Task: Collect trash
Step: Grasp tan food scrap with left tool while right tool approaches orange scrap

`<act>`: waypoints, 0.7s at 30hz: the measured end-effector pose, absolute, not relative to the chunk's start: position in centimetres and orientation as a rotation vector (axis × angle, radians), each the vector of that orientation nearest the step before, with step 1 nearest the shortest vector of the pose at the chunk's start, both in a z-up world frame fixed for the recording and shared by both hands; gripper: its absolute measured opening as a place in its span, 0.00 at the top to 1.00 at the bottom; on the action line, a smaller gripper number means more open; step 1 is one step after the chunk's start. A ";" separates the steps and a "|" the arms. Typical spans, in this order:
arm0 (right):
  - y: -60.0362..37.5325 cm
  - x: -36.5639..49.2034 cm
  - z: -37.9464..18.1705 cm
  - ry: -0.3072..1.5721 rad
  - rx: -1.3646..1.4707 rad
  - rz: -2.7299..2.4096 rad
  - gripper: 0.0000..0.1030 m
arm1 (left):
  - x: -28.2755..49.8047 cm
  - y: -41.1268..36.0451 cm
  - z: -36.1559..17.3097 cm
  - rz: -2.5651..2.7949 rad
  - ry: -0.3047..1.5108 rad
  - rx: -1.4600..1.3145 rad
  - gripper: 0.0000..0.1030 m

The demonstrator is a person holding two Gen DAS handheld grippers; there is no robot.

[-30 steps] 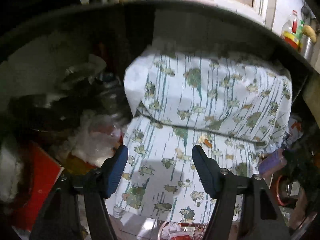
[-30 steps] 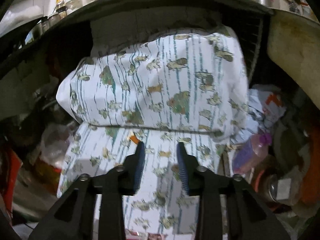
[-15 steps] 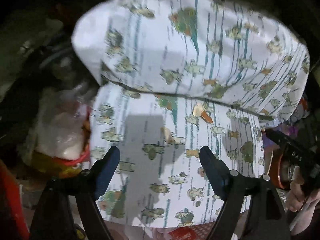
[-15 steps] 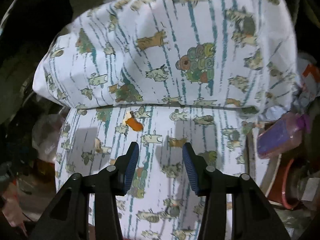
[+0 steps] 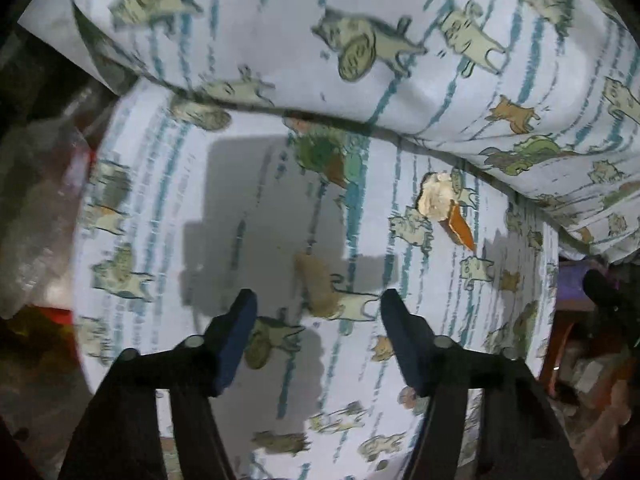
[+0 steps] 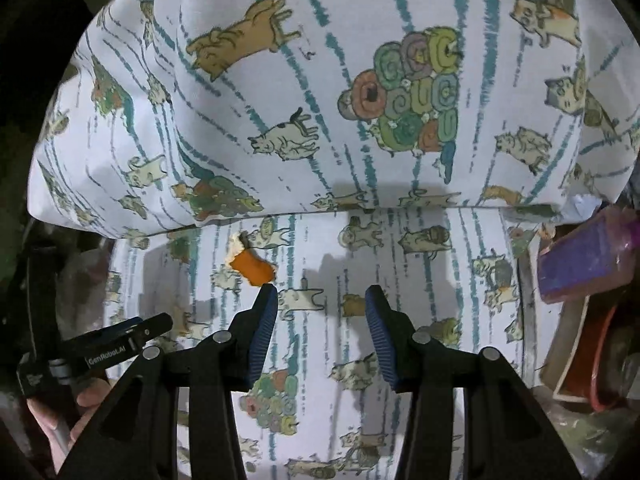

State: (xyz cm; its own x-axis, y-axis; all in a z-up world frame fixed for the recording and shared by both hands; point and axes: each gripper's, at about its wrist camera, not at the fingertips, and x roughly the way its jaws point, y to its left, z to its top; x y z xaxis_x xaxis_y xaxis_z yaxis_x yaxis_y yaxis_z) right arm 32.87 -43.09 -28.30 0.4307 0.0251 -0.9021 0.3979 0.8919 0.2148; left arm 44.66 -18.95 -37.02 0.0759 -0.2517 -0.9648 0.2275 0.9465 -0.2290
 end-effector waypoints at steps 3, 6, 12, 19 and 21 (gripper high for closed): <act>-42.6 33.9 -28.7 1.115 0.376 -0.233 0.57 | 44.6 -19.7 -37.9 -0.359 1.456 0.015 0.58; -41.8 35.5 -29.1 1.085 0.279 -0.197 0.57 | 44.6 -20.0 -38.3 -0.329 1.437 0.054 0.65; -39.4 37.8 -31.9 1.129 0.334 -0.104 0.57 | 44.6 -19.5 -39.4 -0.302 1.439 0.019 0.70; -35.7 39.1 -33.4 1.180 0.179 -0.105 0.56 | 44.0 -19.9 -40.0 -0.316 1.471 0.002 0.85; -35.1 39.9 -34.0 1.198 0.162 -0.106 0.56 | 43.9 -19.1 -40.0 -0.313 1.472 -0.008 0.86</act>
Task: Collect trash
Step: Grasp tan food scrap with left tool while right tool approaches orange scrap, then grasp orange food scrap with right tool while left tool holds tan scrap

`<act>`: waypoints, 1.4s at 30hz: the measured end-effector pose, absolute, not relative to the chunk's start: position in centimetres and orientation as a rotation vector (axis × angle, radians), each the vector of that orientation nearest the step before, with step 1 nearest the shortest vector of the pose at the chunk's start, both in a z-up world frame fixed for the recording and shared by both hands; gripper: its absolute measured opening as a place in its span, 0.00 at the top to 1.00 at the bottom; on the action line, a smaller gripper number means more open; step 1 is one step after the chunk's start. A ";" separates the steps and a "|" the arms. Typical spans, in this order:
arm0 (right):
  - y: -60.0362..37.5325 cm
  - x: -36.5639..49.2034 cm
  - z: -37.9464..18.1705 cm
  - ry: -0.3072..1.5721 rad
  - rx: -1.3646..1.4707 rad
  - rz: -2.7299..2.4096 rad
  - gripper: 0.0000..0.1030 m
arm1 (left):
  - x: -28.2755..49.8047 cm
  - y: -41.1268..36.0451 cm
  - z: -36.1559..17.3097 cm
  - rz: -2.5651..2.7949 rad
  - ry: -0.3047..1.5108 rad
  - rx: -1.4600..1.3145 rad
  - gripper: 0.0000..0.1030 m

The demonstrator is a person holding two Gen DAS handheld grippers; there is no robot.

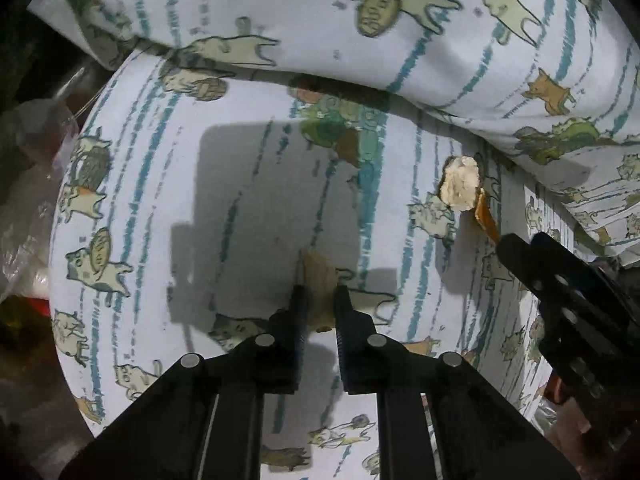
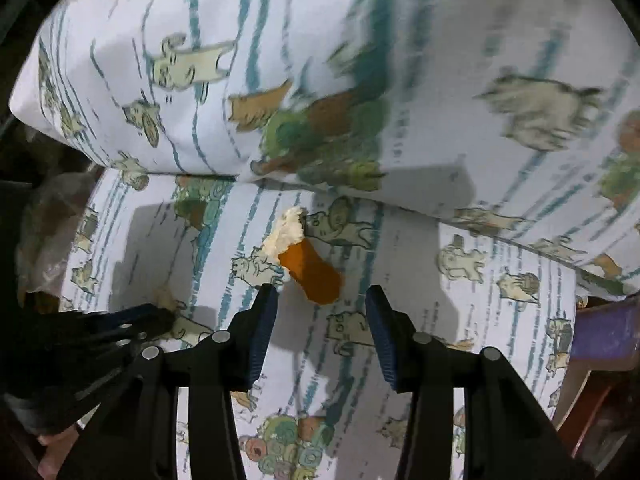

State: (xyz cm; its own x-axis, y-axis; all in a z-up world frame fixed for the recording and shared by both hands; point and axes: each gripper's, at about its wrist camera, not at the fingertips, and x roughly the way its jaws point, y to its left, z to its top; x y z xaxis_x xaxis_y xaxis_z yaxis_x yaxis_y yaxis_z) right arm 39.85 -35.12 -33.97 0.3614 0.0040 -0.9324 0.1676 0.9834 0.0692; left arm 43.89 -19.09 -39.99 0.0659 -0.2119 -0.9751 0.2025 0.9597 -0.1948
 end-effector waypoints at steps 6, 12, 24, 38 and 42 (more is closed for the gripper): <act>-34.4 40.8 -35.9 1.181 0.121 -0.155 0.59 | 43.8 -16.4 -37.7 -0.347 1.435 -0.083 0.86; -33.9 41.4 -37.1 1.145 0.142 -0.219 0.78 | 43.1 -15.5 -35.8 -0.361 1.381 -0.045 0.86; -35.1 39.9 -33.4 1.075 0.274 -0.190 0.88 | 41.7 -15.0 -30.4 -0.376 1.197 0.073 0.86; -32.1 32.1 -25.4 0.942 0.264 -0.013 0.88 | 35.8 -14.9 -22.8 -0.504 1.027 0.095 0.86; -32.7 30.6 -24.8 0.941 0.262 -0.021 0.88 | 34.4 -13.9 -20.8 -0.475 0.992 0.047 0.86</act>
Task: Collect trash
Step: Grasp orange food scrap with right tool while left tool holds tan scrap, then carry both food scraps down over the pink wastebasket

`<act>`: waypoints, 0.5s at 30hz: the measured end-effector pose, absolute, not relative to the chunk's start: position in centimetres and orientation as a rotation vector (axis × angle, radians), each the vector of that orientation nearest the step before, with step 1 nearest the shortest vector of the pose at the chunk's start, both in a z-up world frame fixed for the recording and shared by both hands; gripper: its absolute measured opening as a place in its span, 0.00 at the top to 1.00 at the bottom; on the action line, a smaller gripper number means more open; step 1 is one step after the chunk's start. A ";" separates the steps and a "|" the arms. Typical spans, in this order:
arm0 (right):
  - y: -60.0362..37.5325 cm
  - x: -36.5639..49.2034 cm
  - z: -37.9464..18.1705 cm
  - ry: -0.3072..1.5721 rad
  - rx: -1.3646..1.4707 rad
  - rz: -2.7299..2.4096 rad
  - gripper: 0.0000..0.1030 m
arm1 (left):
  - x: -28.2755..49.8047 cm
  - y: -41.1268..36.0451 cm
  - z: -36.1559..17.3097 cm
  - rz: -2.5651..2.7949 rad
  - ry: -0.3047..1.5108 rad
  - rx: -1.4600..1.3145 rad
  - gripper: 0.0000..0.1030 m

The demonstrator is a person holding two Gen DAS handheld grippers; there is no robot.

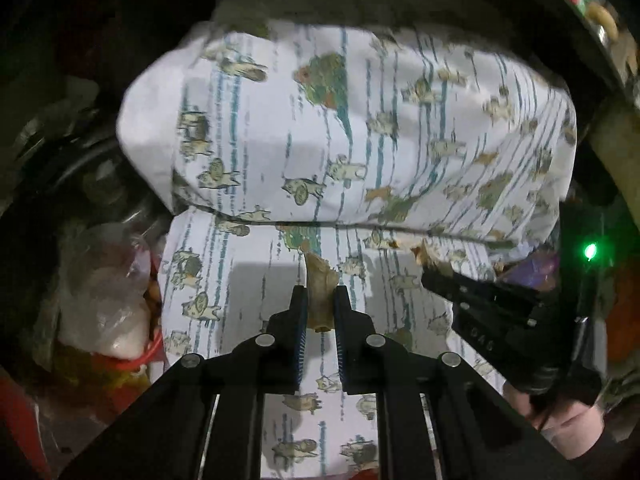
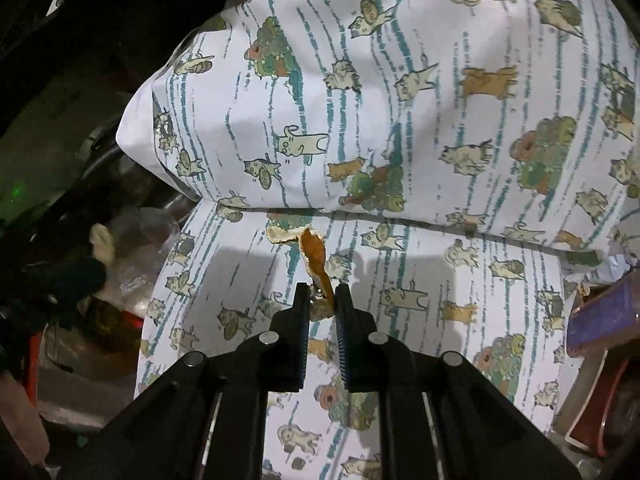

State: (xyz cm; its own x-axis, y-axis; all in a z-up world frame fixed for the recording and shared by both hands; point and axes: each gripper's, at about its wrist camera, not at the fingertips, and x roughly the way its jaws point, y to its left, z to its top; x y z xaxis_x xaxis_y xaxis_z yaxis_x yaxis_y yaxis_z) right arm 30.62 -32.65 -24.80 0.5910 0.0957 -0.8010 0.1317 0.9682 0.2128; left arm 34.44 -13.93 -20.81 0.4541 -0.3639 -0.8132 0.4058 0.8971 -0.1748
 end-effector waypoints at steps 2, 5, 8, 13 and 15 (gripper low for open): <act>-32.6 29.8 -24.1 0.919 0.240 -0.048 0.89 | 33.7 -13.5 -19.6 -0.466 0.953 0.040 0.86; -32.3 28.8 -23.1 0.892 0.197 -0.070 0.89 | 32.1 -13.2 -17.5 -0.456 0.901 0.032 0.86; -31.4 27.4 -21.6 0.861 0.119 -0.096 0.88 | 29.9 -12.7 -15.2 -0.469 0.866 0.003 0.86; -30.1 23.1 -18.6 0.821 0.091 -0.097 0.89 | 25.4 -11.3 -11.4 -0.491 0.803 -0.013 0.86; -29.4 20.9 -17.1 0.790 0.074 -0.104 0.89 | 23.4 -10.7 -10.0 -0.481 0.775 -0.005 0.86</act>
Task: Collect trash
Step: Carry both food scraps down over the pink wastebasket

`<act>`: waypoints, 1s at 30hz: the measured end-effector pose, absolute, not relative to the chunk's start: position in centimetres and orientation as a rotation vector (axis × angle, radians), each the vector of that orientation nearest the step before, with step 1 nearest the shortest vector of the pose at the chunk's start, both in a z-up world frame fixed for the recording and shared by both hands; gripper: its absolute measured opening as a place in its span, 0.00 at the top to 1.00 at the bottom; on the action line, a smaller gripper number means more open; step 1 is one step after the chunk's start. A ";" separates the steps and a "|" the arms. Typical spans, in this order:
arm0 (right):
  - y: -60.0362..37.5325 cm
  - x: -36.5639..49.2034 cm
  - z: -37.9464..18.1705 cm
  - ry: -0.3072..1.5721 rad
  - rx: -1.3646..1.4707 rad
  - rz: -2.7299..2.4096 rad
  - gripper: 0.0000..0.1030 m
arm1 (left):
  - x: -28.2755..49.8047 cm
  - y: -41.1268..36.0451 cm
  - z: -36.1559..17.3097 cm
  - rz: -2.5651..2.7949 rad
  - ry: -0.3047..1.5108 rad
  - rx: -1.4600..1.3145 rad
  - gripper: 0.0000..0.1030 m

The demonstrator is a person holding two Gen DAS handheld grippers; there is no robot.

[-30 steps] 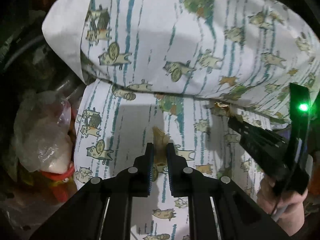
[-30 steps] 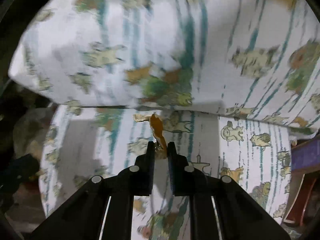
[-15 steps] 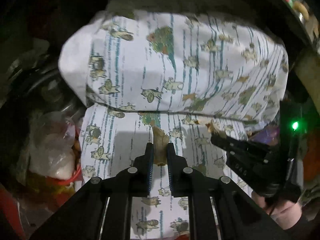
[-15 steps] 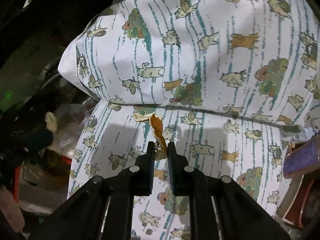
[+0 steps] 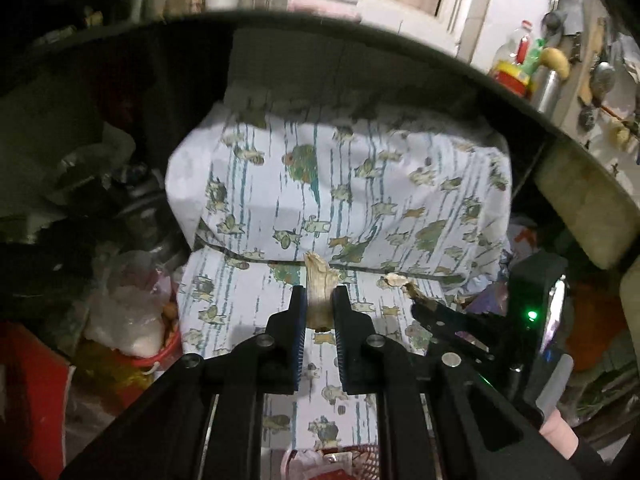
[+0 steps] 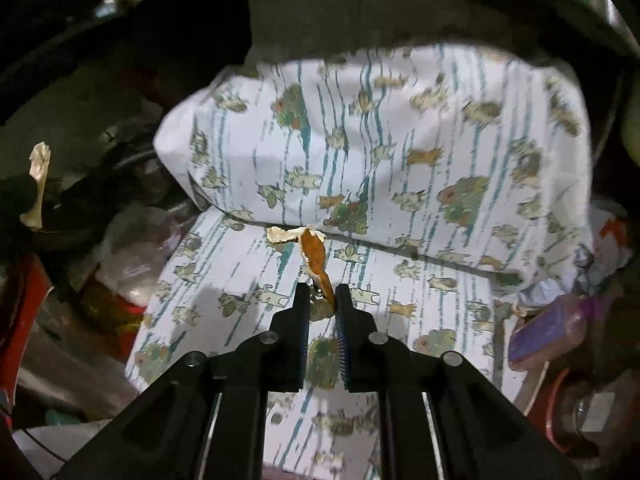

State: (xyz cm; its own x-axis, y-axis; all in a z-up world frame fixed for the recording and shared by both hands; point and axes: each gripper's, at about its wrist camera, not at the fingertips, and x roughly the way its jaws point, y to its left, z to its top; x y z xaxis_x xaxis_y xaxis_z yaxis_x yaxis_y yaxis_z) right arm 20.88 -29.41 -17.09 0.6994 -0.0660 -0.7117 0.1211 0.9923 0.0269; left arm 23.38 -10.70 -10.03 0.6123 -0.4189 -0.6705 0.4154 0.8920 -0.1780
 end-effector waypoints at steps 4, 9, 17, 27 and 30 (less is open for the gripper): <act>-28.1 16.4 -14.7 0.746 0.063 -0.099 0.89 | 18.9 -9.5 -8.2 -0.468 0.715 0.009 0.86; -26.7 10.9 -12.8 0.694 0.063 -0.066 0.89 | 13.7 -8.0 -7.9 -0.382 0.637 -0.009 0.86; -26.0 4.6 -12.3 0.673 0.127 -0.034 0.89 | 9.4 -7.0 -9.8 -0.439 0.667 -0.013 0.86; -25.8 2.1 -15.3 0.725 0.187 -0.028 0.89 | 7.8 -6.5 -13.8 -0.447 0.736 -0.002 0.86; -25.4 1.9 -17.2 0.764 0.202 -0.015 0.89 | 7.9 -6.8 -15.5 -0.461 0.772 0.007 0.86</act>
State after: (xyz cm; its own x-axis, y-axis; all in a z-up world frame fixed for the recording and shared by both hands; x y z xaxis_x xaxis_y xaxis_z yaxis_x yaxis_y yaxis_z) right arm 1.88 -25.43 -17.20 0.7230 0.0599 -0.6882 0.0863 0.9806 0.1760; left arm 7.92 -6.76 -15.50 0.6226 -0.3990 -0.6732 0.4037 0.9007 -0.1605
